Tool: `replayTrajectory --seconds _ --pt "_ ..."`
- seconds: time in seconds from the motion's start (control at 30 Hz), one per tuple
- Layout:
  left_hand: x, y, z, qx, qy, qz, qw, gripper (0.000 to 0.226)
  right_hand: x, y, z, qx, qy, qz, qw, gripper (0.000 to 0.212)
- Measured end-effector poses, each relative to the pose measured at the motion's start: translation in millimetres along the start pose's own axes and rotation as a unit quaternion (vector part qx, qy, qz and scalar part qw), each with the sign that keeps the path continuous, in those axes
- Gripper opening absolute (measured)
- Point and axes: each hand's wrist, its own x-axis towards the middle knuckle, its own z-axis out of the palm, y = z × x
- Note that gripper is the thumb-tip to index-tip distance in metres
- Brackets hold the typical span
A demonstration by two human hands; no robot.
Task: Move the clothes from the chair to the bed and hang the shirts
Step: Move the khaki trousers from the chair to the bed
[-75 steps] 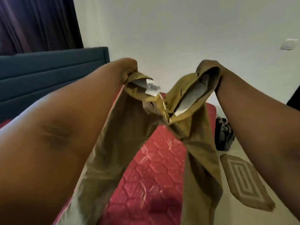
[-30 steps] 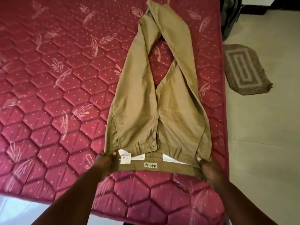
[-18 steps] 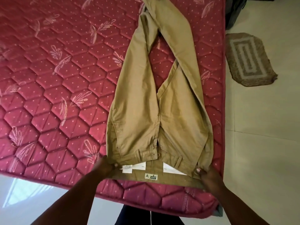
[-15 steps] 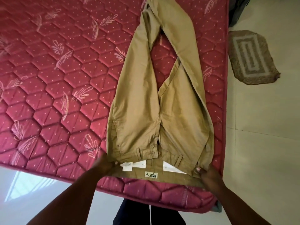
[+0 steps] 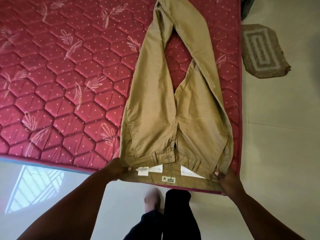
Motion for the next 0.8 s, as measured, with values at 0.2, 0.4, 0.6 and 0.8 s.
replayTrajectory --seconds 0.2,0.4,0.6,0.8 --pt "-14 -13 -25 0.097 0.041 0.006 0.994 0.019 -42 3 -10 -0.101 0.073 -0.066 0.990 0.092" --pt "-54 55 -24 0.287 0.107 0.145 0.941 0.075 -94 -21 -49 -0.254 0.106 -0.114 0.955 0.061" --pt "-122 132 35 0.432 0.127 0.254 0.856 0.081 -133 -46 -74 -0.269 0.155 -0.267 0.912 0.063" --pt "-203 176 149 0.511 0.121 0.334 0.782 0.087 -167 16 -110 -0.222 0.157 -0.270 0.924 0.068"
